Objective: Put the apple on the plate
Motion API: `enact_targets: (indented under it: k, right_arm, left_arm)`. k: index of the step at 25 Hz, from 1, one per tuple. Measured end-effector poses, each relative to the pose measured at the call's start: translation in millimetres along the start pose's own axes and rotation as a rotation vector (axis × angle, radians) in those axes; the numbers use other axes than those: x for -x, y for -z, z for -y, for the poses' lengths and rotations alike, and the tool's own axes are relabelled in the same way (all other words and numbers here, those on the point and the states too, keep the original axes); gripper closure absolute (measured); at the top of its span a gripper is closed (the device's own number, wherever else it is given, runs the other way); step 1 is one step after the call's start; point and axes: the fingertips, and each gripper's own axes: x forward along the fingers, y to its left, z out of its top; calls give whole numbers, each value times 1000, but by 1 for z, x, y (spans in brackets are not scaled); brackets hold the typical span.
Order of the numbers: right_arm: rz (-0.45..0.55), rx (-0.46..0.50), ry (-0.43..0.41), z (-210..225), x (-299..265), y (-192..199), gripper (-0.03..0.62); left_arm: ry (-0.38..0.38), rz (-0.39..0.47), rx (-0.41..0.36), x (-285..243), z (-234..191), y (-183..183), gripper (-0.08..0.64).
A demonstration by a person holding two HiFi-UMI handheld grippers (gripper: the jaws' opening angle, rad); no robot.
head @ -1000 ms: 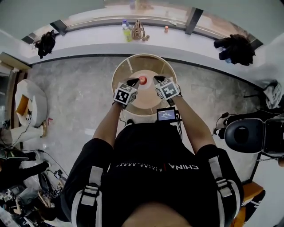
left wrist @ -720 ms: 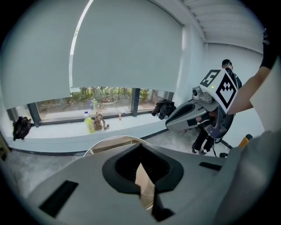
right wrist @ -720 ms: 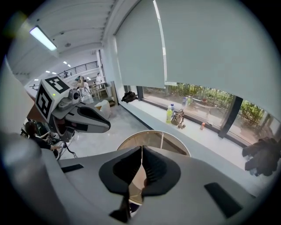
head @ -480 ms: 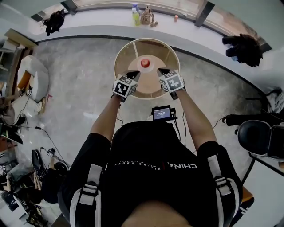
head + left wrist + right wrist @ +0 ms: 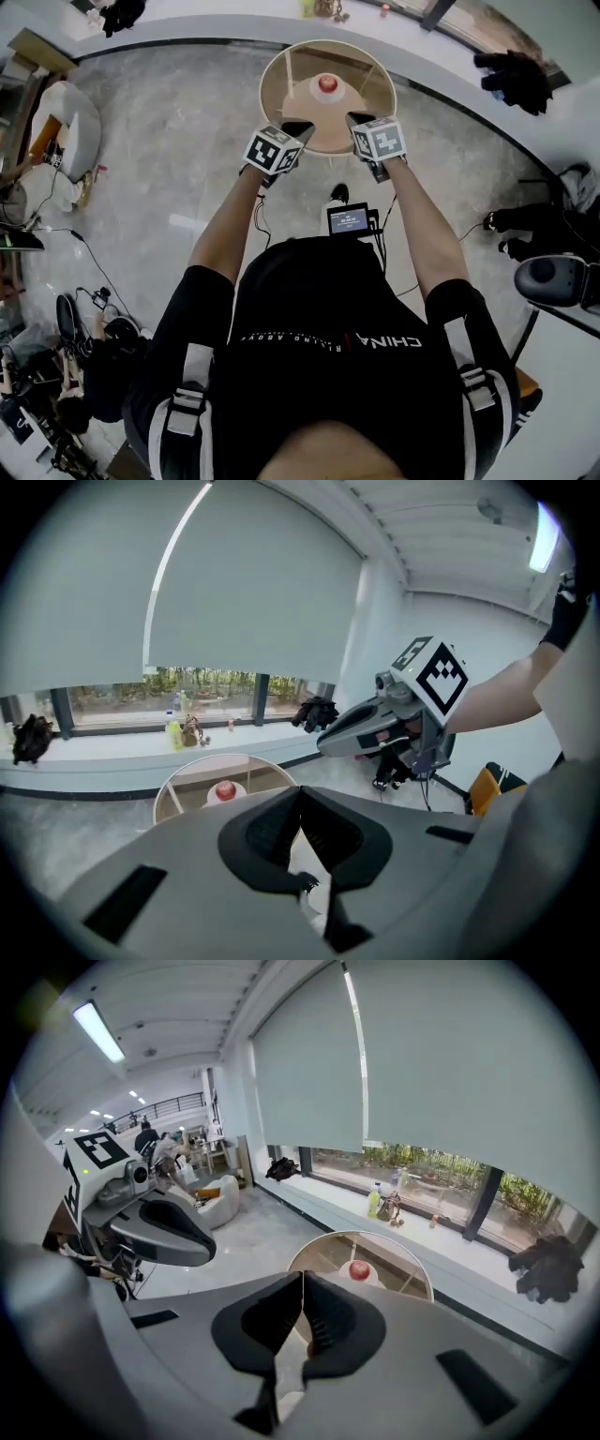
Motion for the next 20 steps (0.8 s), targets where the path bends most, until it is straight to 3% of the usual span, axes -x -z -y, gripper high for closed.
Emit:
enact_targets:
  k: [4, 8, 13, 20]
  right_arm:
    - [10, -19, -2, -63, 18, 32, 560]
    - [-2, -24, 32, -88, 50, 57, 560]
    - [-16, 28, 25, -90, 65, 72, 560]
    - [-4, 25, 27, -77, 91, 89, 560]
  left_arm:
    - [-78, -39, -18, 38, 10, 53, 543]
    - [-122, -55, -32, 49, 31, 69, 543]
    - [-94, -35, -32, 40, 63, 65, 543]
    - [-94, -40, -30, 24, 90, 62, 543]
